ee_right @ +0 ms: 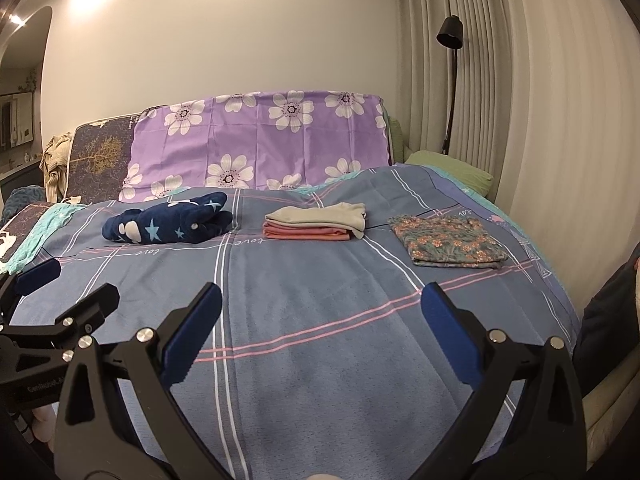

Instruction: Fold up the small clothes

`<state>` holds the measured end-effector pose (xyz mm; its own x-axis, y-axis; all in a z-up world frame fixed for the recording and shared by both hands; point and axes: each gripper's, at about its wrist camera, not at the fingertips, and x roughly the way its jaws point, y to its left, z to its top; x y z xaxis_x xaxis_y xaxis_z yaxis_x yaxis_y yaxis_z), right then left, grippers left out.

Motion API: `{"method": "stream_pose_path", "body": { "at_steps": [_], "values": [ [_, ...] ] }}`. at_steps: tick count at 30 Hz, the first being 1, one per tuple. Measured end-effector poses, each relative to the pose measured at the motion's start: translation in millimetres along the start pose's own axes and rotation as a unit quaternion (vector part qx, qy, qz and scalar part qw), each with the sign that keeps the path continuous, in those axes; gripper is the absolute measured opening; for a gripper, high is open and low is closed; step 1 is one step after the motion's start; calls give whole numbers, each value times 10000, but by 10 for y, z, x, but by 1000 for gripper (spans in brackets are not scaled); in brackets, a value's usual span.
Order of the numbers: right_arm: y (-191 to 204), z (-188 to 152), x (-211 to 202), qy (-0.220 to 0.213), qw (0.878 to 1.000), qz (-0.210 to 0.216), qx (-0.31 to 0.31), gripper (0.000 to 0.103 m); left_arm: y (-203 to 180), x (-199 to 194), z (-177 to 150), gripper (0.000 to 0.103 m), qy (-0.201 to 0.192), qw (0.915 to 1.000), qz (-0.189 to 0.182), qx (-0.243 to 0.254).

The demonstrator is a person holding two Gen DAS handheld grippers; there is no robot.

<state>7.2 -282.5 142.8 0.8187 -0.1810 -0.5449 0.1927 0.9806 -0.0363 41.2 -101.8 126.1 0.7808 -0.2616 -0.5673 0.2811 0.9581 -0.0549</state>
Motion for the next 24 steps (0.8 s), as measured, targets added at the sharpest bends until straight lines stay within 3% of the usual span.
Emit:
{"method": "stream_pose_path", "body": {
  "at_steps": [12, 24],
  "values": [
    [-108, -57, 55, 95, 9999, -52, 84, 101, -193, 46, -33, 102, 86, 9991, -382, 172],
    [-128, -77, 49, 123, 9999, -46, 91, 101, -236, 35, -32, 102, 111, 9987, -476, 161]
  ]
}}
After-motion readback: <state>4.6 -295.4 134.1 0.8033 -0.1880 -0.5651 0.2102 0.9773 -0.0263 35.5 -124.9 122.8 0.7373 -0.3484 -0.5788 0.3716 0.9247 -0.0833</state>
